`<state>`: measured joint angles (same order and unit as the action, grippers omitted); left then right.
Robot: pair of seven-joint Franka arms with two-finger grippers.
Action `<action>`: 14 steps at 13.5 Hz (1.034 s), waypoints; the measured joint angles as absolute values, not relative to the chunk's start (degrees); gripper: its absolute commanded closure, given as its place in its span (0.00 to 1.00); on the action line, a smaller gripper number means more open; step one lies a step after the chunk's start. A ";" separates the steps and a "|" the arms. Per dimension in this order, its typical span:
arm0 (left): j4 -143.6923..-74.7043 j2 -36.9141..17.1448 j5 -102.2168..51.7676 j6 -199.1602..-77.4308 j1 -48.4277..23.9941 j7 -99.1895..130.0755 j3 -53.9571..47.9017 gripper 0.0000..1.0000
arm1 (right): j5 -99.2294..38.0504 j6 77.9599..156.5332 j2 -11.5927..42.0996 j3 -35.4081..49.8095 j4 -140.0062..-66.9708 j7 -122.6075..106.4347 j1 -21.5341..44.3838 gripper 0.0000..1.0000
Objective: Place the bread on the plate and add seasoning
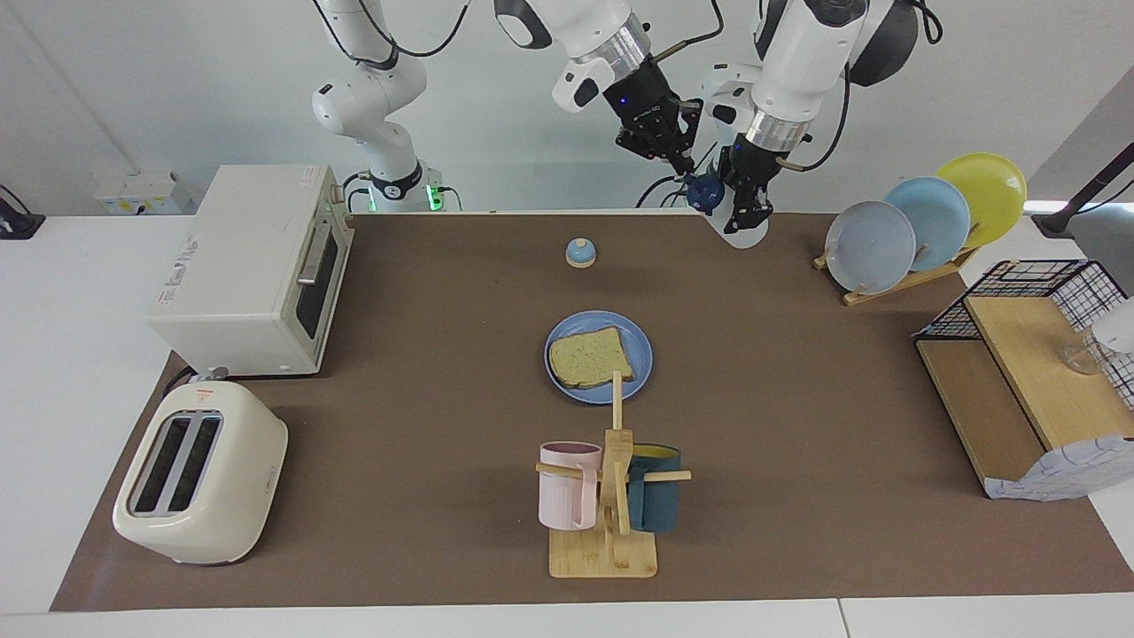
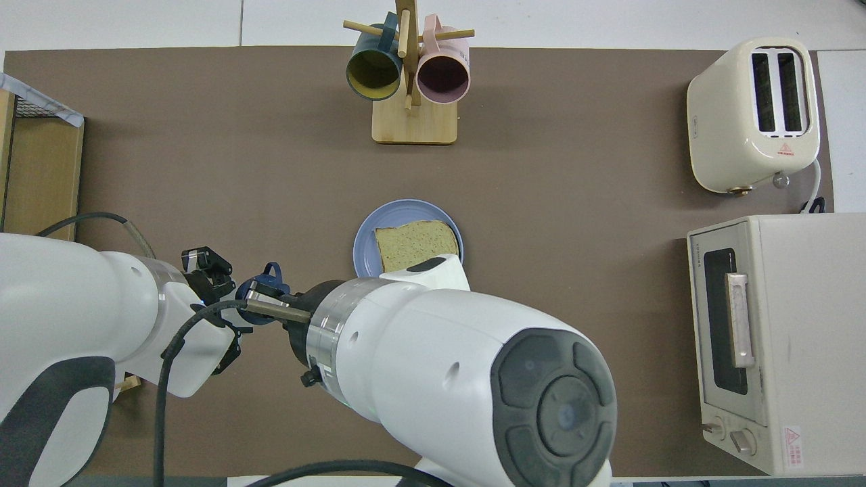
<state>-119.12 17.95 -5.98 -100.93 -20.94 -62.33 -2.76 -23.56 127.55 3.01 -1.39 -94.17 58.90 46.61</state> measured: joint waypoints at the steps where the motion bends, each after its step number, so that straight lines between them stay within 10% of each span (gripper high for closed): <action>1: -119.12 17.95 -5.98 -100.93 -20.94 -62.33 -2.76 1.00 | -23.56 127.55 3.01 -1.41 -94.17 58.93 46.56 1.00; 2: -119.12 17.95 -5.98 -100.93 -20.94 -62.33 -2.75 1.00 | -23.56 127.56 3.00 -1.46 -94.17 59.10 46.45 1.00; 4: -119.14 17.95 -5.98 -100.93 -20.94 -62.33 -2.74 1.00 | -23.56 128.04 3.01 -1.64 -94.15 59.40 46.11 0.59; 5: -119.14 17.95 -5.98 -100.93 -20.94 -62.33 -2.74 1.00 | -23.56 128.66 3.01 -1.79 -94.17 59.41 46.10 0.57; 10: -119.17 17.95 -5.98 -100.93 -20.94 -62.33 -2.74 1.00 | -23.56 131.79 3.52 -1.80 -94.53 59.41 46.20 0.61; 14: -119.17 17.95 -5.99 -100.93 -20.94 -62.33 -2.74 1.00 | -23.51 131.90 4.64 -1.74 -94.57 59.41 46.29 0.88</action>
